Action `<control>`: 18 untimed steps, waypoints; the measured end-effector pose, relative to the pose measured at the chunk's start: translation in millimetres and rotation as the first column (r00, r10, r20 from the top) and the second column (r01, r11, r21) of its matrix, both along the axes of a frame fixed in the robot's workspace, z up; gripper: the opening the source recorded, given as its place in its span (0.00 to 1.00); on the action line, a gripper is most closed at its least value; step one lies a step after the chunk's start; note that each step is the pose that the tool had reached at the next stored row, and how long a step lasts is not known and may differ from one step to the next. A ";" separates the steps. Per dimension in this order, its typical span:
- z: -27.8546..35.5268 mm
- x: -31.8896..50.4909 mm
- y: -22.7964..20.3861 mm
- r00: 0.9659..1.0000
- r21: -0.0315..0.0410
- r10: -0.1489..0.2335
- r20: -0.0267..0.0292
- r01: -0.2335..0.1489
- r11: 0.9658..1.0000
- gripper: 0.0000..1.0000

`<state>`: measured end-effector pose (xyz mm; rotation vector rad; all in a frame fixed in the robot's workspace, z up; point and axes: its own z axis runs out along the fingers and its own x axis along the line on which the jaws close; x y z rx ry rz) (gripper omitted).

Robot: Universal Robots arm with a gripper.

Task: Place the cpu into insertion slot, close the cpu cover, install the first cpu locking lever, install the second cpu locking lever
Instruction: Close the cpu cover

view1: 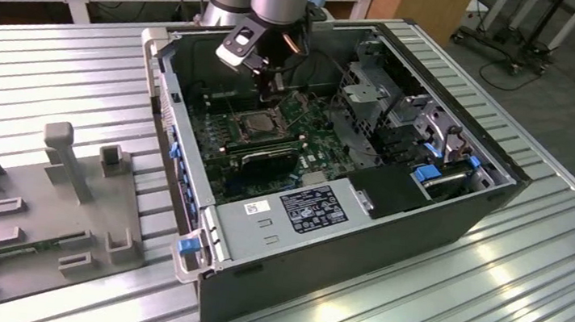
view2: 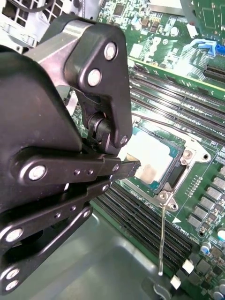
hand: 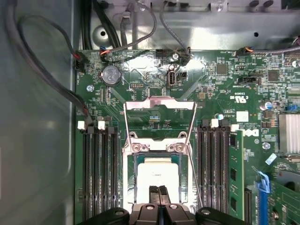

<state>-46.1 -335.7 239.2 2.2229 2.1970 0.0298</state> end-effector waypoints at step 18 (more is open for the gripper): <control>18.6 0.0 0.0 1.000 0.000 0.000 0.000 0.000 1.000 0.11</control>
